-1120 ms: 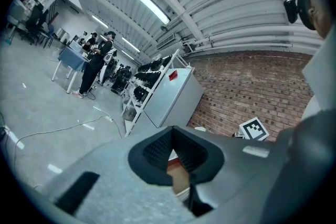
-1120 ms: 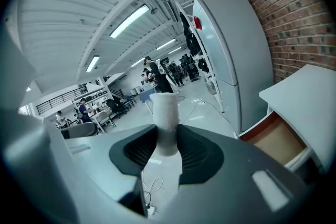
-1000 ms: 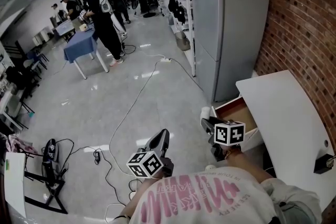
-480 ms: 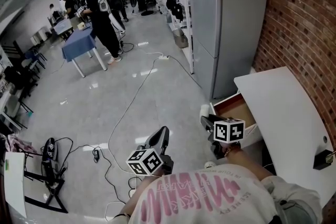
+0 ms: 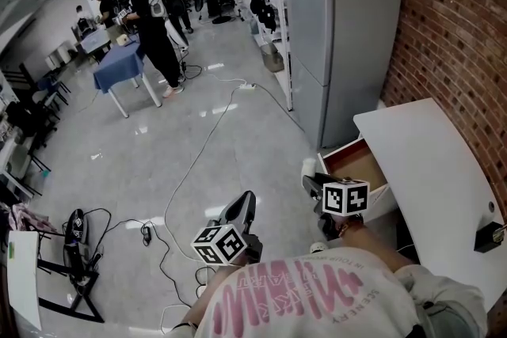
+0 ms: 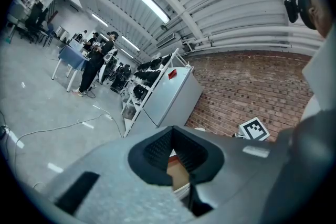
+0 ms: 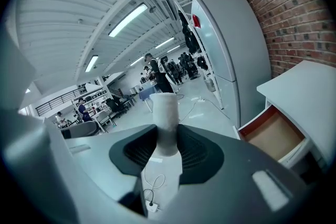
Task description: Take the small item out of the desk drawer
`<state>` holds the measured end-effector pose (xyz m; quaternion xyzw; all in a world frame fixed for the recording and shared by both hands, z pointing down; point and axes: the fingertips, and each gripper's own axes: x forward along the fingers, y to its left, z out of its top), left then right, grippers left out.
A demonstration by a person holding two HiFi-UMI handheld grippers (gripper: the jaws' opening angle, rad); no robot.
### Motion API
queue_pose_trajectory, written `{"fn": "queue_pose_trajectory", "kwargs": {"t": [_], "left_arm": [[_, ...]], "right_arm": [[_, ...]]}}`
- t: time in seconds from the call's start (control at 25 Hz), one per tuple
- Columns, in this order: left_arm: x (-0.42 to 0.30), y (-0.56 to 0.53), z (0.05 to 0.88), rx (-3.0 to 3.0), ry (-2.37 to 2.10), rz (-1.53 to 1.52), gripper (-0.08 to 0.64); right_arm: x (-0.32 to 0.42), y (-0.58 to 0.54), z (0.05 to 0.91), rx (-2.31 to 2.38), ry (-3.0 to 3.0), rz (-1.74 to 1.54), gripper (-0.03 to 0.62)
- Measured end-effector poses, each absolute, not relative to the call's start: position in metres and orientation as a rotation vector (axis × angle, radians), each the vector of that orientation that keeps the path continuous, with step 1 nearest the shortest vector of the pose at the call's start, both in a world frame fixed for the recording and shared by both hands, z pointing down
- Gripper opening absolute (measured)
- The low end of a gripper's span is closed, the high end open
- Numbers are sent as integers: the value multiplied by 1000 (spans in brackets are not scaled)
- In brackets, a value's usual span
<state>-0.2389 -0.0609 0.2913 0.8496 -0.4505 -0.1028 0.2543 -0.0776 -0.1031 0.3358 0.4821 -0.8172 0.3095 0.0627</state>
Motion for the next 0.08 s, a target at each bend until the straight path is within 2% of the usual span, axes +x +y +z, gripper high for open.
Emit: {"fn": "queue_pose_trajectory", "kwargs": {"t": [0.08], "left_arm": [[-241, -60, 291, 2308, -1223, -281, 5]], "right_arm": [[-81, -101, 336, 1454, -2467, 932, 133]]}}
